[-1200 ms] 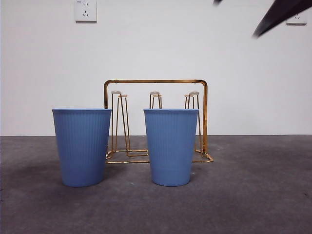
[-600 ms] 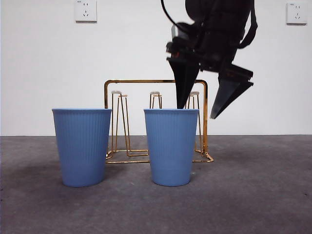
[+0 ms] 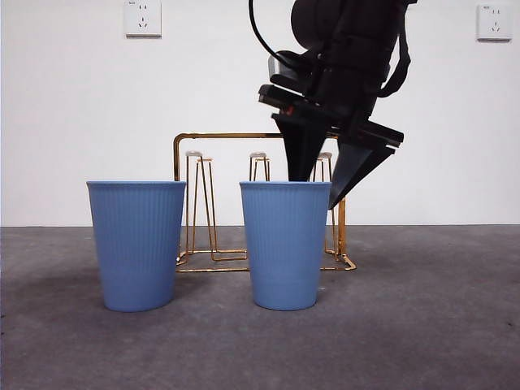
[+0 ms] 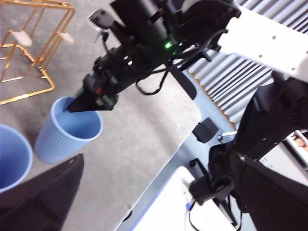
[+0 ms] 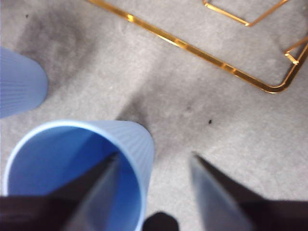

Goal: Pick up cup 1,put cup 1 in the cup rack,pick up cup 2,put cup 2 in the cup rack

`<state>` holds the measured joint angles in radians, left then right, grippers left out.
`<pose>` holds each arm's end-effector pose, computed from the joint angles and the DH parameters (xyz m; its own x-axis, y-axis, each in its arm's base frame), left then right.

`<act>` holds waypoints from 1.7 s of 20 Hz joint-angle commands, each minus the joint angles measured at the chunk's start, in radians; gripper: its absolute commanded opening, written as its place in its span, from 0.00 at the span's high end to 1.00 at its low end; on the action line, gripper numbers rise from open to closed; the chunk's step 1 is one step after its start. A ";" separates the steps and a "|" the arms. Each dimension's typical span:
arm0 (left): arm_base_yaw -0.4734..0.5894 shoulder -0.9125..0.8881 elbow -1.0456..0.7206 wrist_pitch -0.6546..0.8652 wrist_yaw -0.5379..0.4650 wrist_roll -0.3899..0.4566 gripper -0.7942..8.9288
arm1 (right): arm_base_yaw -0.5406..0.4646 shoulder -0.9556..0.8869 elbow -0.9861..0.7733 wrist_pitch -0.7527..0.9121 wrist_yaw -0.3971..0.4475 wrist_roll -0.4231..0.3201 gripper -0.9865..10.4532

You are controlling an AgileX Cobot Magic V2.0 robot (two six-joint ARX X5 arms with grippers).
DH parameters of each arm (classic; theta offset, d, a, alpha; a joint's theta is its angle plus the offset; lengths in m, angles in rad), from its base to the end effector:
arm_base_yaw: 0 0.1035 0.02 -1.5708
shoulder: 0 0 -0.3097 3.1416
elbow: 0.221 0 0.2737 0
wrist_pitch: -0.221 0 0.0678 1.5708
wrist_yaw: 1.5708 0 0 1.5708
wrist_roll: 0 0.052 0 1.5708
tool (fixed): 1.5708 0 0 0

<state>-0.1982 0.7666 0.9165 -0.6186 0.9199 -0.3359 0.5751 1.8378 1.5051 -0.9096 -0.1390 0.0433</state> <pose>0.1297 -0.0682 0.3727 0.3733 -0.8864 -0.2737 0.6236 0.4582 -0.6334 0.3420 0.2302 0.2588 0.1928 0.2900 -0.9374 -0.5413 0.8283 0.1450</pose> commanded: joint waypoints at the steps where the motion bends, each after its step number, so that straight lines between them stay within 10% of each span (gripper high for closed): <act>1: -0.014 0.007 0.002 0.033 0.004 -0.031 0.24 | 0.002 0.026 0.000 -0.002 -0.012 0.010 0.78; 10: -0.024 0.026 0.002 0.103 0.005 -0.100 0.24 | 0.000 0.010 0.000 -0.068 -0.021 -0.055 0.92; 18: -0.192 0.172 0.002 0.636 -0.028 -0.475 0.24 | 0.001 -0.513 0.000 -0.008 0.063 -0.016 0.92; 28: -0.558 0.578 0.004 1.651 -0.552 -1.000 0.24 | 0.021 -0.913 -0.001 0.246 0.237 -0.030 0.92; 34: -0.636 0.725 0.063 1.783 -0.666 -1.044 0.24 | 0.021 -0.874 -0.001 0.285 0.189 -0.040 0.92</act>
<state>-0.8303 1.4940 0.9718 1.1423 0.2550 -1.3731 0.5957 0.9688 1.5097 -0.6369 0.0509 0.0059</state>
